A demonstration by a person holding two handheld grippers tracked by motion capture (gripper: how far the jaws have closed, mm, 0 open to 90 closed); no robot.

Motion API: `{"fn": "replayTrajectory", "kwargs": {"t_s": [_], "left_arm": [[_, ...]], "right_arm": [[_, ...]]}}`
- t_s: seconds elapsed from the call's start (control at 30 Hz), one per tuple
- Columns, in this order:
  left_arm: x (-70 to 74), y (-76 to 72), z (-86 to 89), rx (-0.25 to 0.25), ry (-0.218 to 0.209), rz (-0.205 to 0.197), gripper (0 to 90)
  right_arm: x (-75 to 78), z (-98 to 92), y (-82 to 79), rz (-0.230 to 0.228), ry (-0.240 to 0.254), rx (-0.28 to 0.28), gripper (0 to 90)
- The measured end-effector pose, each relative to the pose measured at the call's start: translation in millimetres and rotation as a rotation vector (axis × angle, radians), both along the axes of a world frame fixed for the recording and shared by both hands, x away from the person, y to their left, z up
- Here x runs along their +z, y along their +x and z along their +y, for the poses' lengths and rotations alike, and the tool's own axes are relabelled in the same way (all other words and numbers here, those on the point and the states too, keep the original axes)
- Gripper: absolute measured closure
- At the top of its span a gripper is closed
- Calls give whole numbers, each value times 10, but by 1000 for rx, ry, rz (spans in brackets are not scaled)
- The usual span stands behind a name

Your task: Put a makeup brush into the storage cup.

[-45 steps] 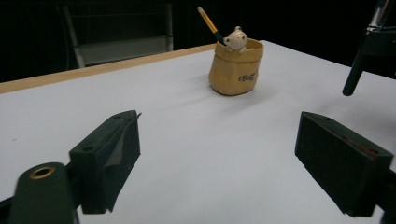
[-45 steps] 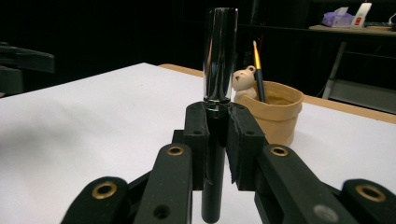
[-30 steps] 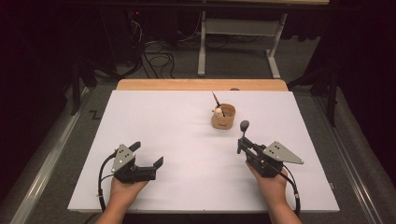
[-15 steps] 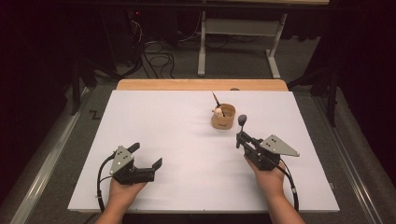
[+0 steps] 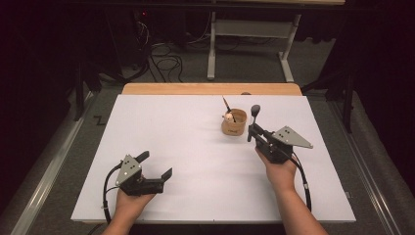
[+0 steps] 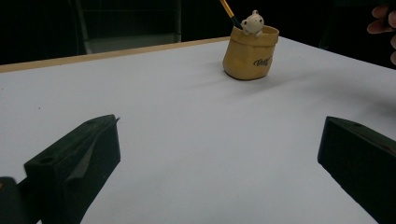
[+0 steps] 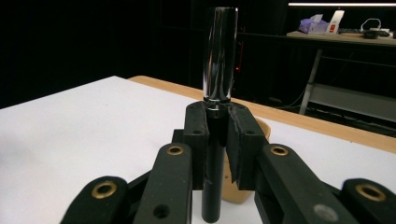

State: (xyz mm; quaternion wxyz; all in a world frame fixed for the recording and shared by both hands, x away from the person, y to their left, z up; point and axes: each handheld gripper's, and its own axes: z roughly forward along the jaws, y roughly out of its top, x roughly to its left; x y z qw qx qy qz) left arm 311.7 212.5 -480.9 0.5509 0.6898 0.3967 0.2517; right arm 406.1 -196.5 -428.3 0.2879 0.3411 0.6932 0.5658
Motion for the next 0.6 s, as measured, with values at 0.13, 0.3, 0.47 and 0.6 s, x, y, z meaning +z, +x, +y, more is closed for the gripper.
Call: {"fn": "replayTrajectory", "kwargs": {"t_s": [0.13,0.3,0.47,0.6], "left_arm": [[-2,2,8,1,-3,2,3],[-6,1,17,-2,-4,5,3],[-5,-5,27,-6,-6,6,3],[-10,-3,23,-8,-14,8,2]], "right_arm": [[40,27,99,1,17,-10,805],[63,43,209,0,25,-19,805],[67,69,298,8,18,-20,805],[86,93,358,8,29,-28,805]]}}
